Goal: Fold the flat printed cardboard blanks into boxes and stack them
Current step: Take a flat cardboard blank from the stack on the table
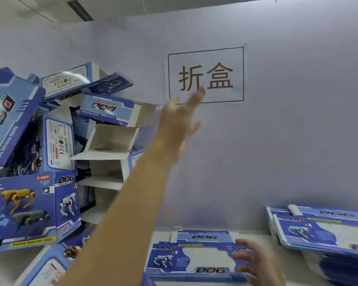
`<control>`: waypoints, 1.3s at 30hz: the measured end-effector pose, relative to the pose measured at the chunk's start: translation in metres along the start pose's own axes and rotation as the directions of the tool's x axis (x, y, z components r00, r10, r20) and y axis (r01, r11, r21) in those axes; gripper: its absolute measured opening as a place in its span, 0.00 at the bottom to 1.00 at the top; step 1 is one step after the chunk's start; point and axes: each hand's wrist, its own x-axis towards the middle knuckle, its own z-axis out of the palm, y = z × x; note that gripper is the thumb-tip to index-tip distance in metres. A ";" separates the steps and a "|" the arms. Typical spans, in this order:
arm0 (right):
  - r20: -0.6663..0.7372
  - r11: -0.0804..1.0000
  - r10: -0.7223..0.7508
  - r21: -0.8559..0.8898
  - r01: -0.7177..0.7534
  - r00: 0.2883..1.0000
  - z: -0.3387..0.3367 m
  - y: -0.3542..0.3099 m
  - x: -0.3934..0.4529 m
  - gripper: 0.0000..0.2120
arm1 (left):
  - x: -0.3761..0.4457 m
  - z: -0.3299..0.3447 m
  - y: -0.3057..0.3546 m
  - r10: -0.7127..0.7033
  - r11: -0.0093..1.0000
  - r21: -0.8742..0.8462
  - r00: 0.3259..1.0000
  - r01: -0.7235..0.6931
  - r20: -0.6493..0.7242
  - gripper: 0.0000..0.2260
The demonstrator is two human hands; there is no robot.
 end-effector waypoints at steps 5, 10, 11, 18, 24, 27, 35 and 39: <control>-0.028 0.986 -0.079 -0.149 0.074 0.996 0.000 0.003 0.004 0.10 | -0.067 -0.004 -0.136 -0.132 0.934 0.328 0.990 0.138 -0.041 0.13; -0.106 0.794 -0.326 -0.571 0.211 0.940 0.007 0.014 0.005 0.14 | -0.121 -0.036 -0.244 -0.529 0.319 0.909 0.846 0.269 -0.065 0.30; -0.059 0.742 -0.292 -0.644 0.187 0.955 0.010 0.012 0.003 0.16 | -0.122 -0.043 -0.252 -0.642 0.165 0.958 0.763 0.233 -0.075 0.32; 0.108 0.450 -0.089 -0.882 0.137 0.990 0.021 0.009 -0.009 0.23 | -0.123 -0.047 -0.248 -0.738 0.056 0.985 0.672 0.163 -0.069 0.21; 0.037 0.549 -0.236 -0.819 0.165 0.971 0.014 0.015 -0.004 0.20 | -0.123 -0.051 -0.248 -0.668 0.089 0.976 0.739 0.201 -0.091 0.19; -0.016 0.608 -0.375 -0.759 0.233 0.927 0.011 0.017 -0.001 0.18 | -0.124 -0.052 -0.248 -0.649 0.103 0.975 0.756 0.199 -0.086 0.19; -0.101 0.563 -0.711 -0.674 0.478 0.695 0.006 0.016 0.007 0.15 | -0.127 -0.055 -0.243 -0.504 0.180 0.978 0.863 0.109 -0.004 0.12; -0.295 0.640 -0.757 -0.519 0.567 0.583 0.014 0.012 0.000 0.14 | -0.130 -0.055 -0.239 -0.113 0.183 0.983 0.994 0.019 0.002 0.12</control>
